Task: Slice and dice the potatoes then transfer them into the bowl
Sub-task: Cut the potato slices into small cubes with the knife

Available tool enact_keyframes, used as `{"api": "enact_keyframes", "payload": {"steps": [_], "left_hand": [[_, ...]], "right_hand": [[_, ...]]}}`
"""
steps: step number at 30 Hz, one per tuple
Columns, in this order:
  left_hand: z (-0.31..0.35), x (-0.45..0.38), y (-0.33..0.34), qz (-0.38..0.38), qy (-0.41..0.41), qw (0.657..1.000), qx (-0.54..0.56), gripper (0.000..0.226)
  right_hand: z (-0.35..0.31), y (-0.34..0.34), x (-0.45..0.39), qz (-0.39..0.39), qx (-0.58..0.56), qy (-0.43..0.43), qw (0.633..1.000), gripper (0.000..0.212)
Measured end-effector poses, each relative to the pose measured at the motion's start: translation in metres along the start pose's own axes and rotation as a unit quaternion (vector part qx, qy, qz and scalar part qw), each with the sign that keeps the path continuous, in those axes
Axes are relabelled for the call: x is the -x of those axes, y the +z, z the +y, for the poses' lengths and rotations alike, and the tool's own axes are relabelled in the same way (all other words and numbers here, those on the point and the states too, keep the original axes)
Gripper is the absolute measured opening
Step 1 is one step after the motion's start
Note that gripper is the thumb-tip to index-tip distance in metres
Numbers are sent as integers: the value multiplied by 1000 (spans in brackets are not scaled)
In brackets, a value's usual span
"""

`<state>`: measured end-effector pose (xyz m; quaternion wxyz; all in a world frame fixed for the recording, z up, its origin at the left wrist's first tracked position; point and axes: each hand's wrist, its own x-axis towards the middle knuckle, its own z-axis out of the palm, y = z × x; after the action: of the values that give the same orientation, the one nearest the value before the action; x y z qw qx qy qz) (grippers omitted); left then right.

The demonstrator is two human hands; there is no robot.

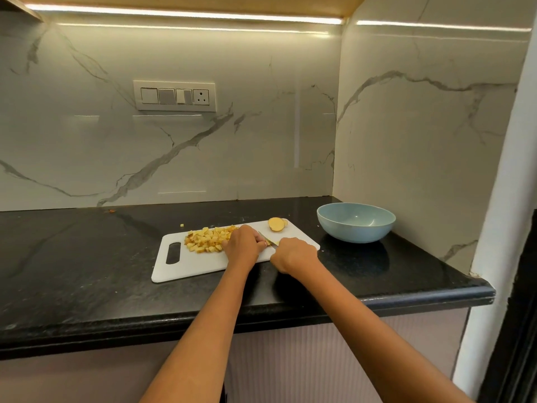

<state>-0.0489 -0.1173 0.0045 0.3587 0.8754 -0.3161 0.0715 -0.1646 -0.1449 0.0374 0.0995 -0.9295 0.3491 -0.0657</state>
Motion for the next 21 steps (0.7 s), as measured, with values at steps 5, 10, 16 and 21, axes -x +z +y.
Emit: {"api": "enact_keyframes", "payload": {"steps": [5, 10, 16, 21], "left_hand": [[-2, 1, 2, 13, 13, 1000, -3, 12], [-2, 2, 3, 20, 31, 999, -9, 13], [-2, -1, 5, 23, 62, 998, 5, 13], [-3, -3, 6, 29, 58, 996, 54, 12]], "right_hand": [[6, 14, 12, 73, 57, -16, 996, 27], [8, 14, 4, 79, 36, -6, 996, 23], [19, 9, 3, 76, -15, 9, 997, 26], [23, 4, -4, 23, -48, 21, 998, 29]]}}
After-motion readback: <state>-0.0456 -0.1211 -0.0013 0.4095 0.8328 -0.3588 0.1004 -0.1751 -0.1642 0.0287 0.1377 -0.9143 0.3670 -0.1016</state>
